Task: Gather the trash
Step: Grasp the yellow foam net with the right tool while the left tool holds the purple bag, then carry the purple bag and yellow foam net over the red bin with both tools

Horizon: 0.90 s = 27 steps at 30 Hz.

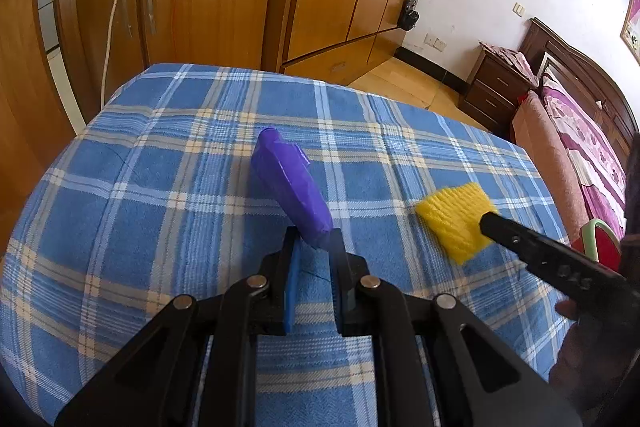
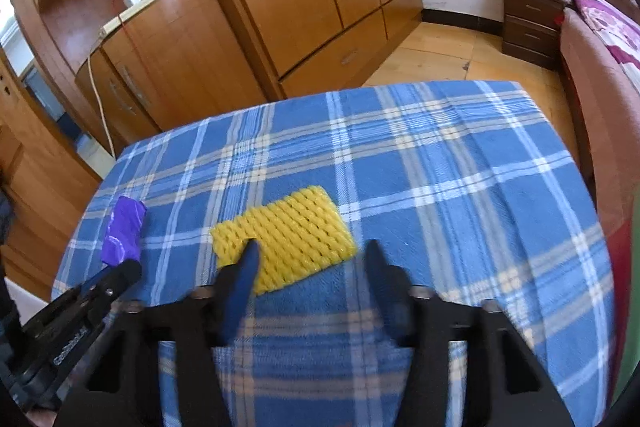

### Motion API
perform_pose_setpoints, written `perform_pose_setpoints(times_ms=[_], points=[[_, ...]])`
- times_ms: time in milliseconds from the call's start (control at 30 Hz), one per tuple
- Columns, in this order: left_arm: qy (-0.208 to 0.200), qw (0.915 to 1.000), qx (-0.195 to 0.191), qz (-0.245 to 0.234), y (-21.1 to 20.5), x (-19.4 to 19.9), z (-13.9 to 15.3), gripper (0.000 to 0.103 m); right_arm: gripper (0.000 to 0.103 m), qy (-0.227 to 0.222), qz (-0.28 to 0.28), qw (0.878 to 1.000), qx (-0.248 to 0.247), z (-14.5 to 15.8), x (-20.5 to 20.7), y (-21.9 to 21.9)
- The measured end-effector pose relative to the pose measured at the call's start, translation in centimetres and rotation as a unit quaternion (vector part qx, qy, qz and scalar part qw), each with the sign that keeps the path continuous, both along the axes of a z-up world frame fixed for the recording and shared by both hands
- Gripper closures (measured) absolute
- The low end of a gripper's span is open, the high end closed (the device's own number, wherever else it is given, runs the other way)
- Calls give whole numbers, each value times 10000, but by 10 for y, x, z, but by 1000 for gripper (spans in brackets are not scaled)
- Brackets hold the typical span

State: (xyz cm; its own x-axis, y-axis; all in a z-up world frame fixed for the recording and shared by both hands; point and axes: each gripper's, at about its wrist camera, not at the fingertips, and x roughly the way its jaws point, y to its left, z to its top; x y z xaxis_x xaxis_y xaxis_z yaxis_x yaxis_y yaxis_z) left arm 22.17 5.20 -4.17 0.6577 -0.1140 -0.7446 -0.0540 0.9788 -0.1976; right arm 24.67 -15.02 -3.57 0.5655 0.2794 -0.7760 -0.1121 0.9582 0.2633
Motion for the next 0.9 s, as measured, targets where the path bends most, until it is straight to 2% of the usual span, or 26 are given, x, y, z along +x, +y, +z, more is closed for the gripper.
perform_pose_setpoints(times_ms=[67, 167, 200, 633, 900], points=[[-1, 10000, 0, -20, 0, 0, 0, 90, 77, 26, 76, 10000, -22, -5, 2, 4], [-12, 10000, 13, -45, -2, -2, 1, 90, 92, -52, 170, 9996, 218, -5, -2, 4], [-17, 10000, 9, -53, -2, -2, 2, 90, 94, -54, 167, 9995, 266, -4, -3, 4], [-233, 9994, -17, -244, -17, -22, 25, 90, 96, -660, -40, 9966, 497, 40, -48, -19], [-349, 9986, -17, -401, -32, -40, 40, 90, 96, -868, -171, 9944, 577, 62, -86, -41]])
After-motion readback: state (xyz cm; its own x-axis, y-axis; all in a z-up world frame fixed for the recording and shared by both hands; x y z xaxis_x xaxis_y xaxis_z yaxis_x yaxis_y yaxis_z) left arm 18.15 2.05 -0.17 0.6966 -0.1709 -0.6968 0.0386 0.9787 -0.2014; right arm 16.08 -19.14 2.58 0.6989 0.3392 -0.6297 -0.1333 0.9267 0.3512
